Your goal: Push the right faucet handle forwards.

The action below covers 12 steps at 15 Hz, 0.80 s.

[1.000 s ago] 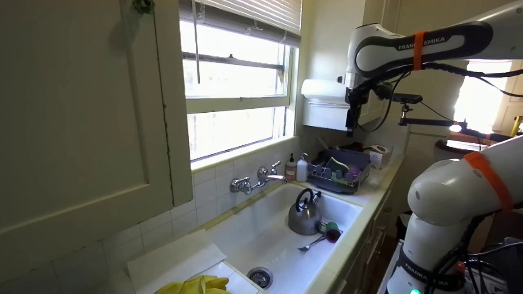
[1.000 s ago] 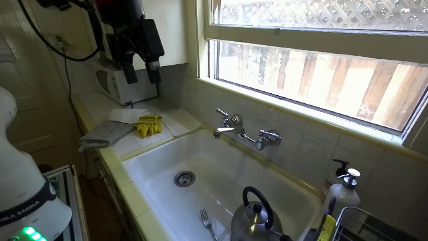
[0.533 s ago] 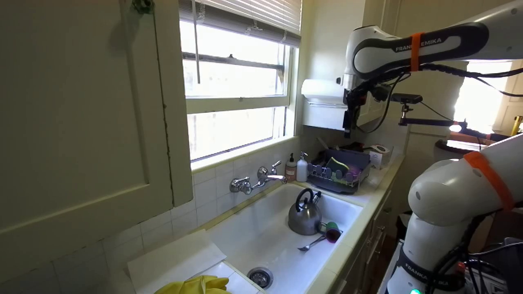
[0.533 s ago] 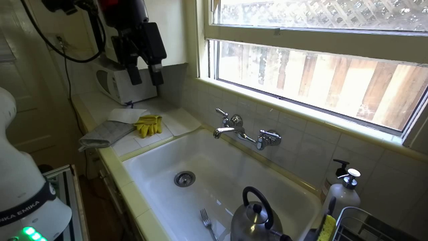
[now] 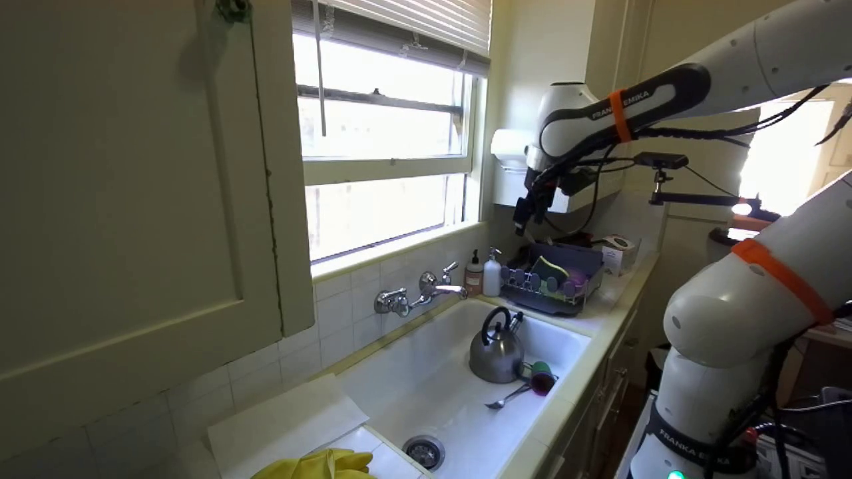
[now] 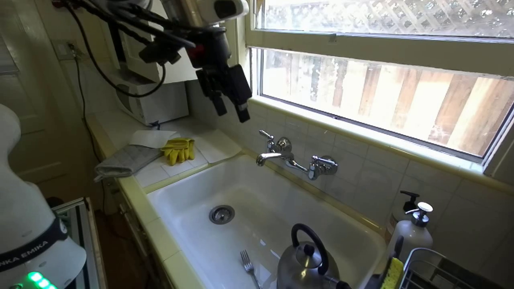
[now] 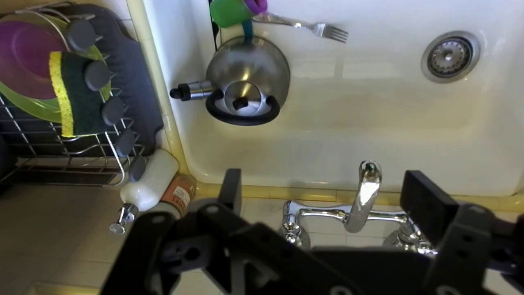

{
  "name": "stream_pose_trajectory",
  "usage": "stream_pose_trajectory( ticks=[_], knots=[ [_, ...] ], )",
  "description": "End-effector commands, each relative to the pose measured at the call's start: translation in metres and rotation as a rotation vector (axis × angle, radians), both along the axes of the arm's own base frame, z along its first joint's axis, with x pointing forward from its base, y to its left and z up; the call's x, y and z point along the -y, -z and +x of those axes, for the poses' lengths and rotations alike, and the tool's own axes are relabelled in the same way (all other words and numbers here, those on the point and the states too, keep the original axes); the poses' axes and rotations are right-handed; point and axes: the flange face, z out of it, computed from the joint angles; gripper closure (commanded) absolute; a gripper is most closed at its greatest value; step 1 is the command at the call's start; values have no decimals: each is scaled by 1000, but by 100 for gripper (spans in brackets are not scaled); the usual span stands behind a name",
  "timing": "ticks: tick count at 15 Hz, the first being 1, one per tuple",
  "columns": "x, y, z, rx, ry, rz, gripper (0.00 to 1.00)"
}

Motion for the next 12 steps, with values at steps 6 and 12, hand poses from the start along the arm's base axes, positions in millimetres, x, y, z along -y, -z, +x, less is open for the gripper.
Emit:
stream_pose_trajectory(
  ticks=[6, 12],
  knots=[
    [51, 54, 46, 102, 59, 57, 0],
    [62, 64, 62, 91, 65, 64, 0]
  ],
)
